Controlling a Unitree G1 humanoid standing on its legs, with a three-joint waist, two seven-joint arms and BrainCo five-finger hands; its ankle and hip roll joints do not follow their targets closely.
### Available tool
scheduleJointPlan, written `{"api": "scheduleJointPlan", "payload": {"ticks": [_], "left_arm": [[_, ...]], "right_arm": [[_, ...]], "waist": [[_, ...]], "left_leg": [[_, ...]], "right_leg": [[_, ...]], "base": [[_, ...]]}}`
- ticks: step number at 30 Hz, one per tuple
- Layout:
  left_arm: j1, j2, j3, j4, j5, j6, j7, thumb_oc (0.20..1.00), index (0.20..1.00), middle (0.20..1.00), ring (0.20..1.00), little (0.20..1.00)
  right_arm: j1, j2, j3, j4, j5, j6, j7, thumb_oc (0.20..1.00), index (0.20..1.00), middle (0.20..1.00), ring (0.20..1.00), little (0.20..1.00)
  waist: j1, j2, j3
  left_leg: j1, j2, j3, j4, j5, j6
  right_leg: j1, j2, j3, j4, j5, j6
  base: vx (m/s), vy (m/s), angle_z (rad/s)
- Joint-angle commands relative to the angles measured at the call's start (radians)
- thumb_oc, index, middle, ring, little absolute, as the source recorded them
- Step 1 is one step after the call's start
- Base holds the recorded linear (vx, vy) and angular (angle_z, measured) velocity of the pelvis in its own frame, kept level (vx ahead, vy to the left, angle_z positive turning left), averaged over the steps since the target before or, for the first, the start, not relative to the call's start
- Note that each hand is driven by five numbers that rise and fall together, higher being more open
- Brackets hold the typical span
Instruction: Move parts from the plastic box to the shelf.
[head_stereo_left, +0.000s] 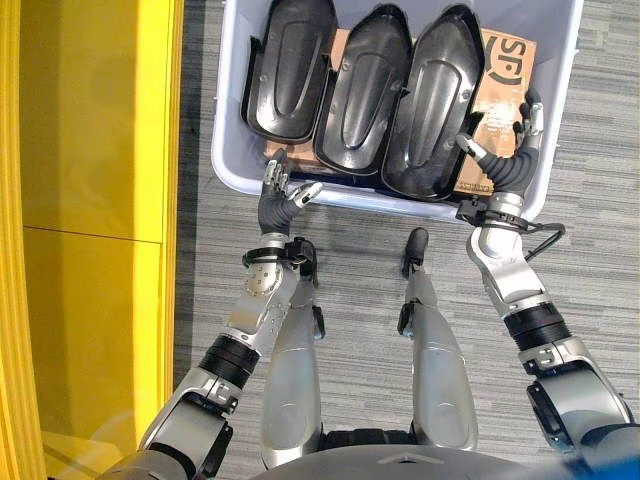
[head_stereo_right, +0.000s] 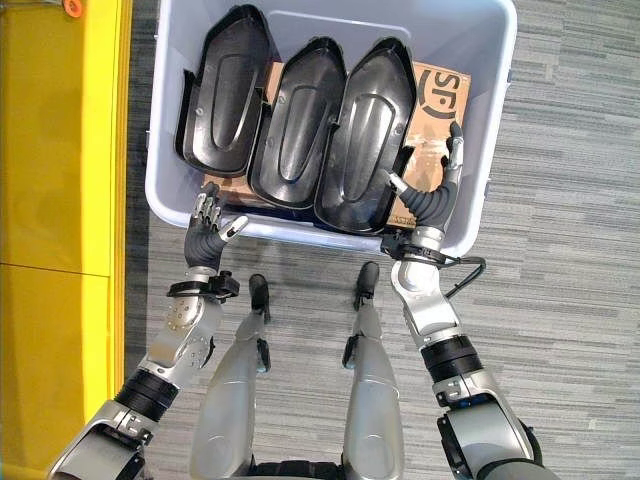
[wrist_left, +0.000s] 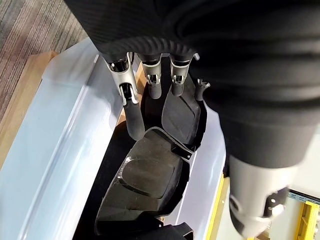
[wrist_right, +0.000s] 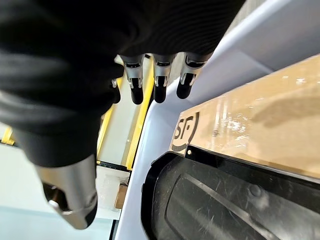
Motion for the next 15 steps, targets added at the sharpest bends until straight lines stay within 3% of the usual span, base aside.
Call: {"api": "scheduleJointPlan", "payload": {"ticks": [1,15], "left_arm": [[0.063,0.022,0.023,-0.112,0.033,-0.013,0.011,1.0,1.0,1.0,1.0,1.0],[0.101,0.029,0.041,-0.126,0.046,-0.002,0.029,1.0,1.0,1.0,1.0,1.0]], "right_arm": [[0.022,0.009,-0.047,-0.121,0.044,-0.082,0.014,1.0,1.0,1.0,1.0,1.0],[0.125,0.063,-0.027,-0.141,0.159,-0.088,0.044,1.0,1.0,1.0,1.0,1.0]], "waist": [[-0.009,0.016,-0.024],[-0.011,0.001,-0.023]], "left_leg": [[0.015,0.003,-0.021,0.044,-0.044,0.001],[0.012,-0.003,-0.021,0.05,-0.047,0.008]], "right_leg": [[0.027,-0.079,0.063,0.218,-0.157,0.1],[0.046,-0.088,0.057,0.203,-0.146,0.103]], "base": [[0.0,0.0,0.0],[0.0,0.0,0.0]]}}
